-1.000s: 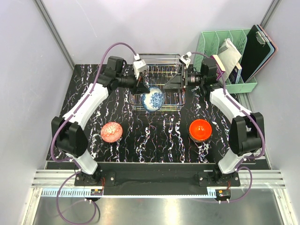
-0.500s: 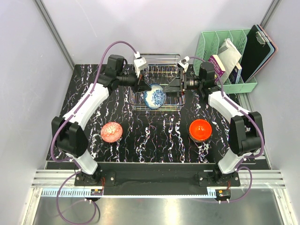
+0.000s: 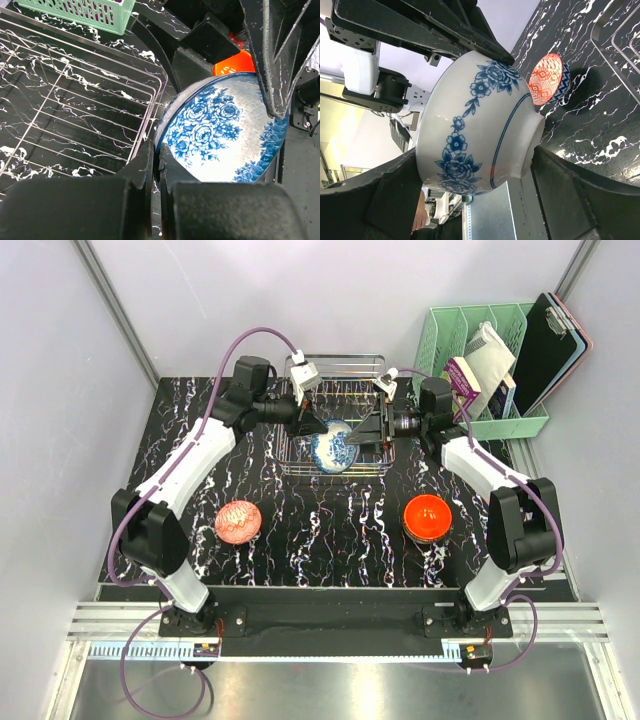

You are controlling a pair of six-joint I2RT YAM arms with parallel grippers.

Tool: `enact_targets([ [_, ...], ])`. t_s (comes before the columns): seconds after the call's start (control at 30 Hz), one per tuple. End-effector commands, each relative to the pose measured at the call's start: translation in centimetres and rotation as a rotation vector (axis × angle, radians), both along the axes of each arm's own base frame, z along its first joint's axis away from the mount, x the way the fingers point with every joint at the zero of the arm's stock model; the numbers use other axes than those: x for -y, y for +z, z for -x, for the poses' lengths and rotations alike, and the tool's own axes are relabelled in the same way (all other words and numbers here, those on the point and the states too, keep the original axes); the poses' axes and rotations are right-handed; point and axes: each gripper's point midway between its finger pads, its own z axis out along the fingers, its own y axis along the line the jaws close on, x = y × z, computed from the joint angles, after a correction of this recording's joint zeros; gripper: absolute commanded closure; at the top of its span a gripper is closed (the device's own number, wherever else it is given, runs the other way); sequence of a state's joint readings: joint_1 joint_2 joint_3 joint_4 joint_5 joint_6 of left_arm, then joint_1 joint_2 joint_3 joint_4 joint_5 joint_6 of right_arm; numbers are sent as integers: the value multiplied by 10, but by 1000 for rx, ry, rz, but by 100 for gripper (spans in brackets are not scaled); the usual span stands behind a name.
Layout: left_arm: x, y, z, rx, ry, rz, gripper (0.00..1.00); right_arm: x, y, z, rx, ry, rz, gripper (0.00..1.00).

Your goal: Load the bowls into the dish rack

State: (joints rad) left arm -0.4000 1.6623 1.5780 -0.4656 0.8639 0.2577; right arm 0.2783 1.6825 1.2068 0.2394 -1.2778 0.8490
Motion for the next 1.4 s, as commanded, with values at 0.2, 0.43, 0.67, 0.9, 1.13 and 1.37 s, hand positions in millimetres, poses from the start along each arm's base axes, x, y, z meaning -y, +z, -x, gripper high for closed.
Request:
enact_targets([
  [0.2, 3, 50, -1, 152, -15, 68, 100, 2, 27, 24, 50, 101, -101, 39],
  [0.43, 2, 49, -3, 151, -5, 65, 100, 2, 32, 25, 62, 121, -122, 77],
  [0.67, 2, 44, -7, 144, 16, 54, 76, 2, 28, 22, 53, 121, -116, 100],
  [0.9, -5, 49, -10, 162, 61, 42, 11, -1, 13, 13, 13, 62, -57, 100],
  [1.13, -40, 52, -34, 167, 255, 2, 1, -1, -7, -15, 86, -71, 95, 100],
  [1.37, -109, 39, -57, 113, 452, -56, 1, 22, -28, -80, 273, -307, 436, 100],
])
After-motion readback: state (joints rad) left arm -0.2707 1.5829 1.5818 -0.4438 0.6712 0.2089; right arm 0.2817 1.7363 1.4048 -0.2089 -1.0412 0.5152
